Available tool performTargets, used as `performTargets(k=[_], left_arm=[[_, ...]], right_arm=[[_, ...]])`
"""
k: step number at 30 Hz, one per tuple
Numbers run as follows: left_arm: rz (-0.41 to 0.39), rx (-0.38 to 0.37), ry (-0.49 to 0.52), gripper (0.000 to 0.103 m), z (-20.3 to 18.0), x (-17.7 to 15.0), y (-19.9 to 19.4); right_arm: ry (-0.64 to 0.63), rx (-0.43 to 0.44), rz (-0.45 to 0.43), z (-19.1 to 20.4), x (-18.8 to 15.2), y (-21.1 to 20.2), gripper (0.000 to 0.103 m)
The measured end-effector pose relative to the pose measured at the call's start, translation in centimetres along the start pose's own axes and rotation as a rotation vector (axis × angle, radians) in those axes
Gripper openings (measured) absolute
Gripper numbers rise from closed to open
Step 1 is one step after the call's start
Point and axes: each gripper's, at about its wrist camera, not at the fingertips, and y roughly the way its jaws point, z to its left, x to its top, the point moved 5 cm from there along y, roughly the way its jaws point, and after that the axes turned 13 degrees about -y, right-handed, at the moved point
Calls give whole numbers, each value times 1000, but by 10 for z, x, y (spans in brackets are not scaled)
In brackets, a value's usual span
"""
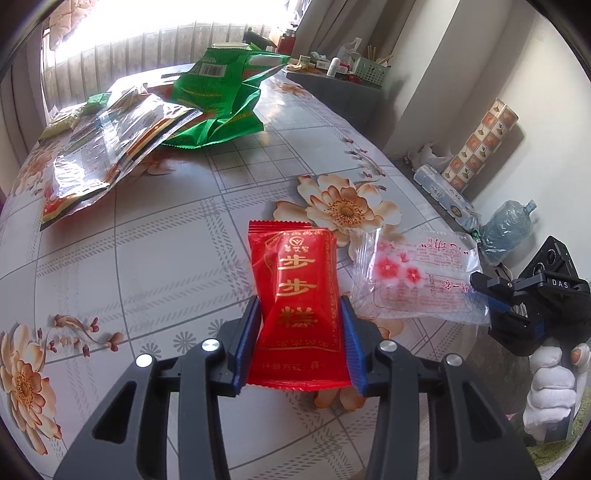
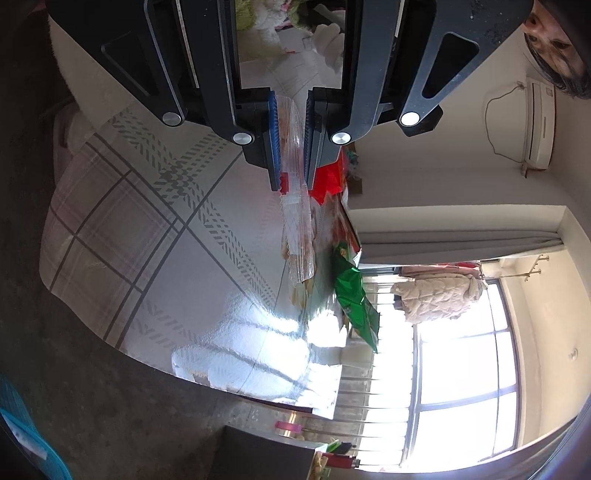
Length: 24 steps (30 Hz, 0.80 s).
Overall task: Collect trash
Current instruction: 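Lift the red wrapper and clear bag and carry them to the blue wastebasket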
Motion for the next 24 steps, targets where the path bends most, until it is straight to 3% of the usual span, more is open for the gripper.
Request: performTargets(k=[24], left_arm=[[-37, -65, 31, 41, -31, 12, -21]], right_arm=[[9, 60, -93, -9, 1, -44, 10]])
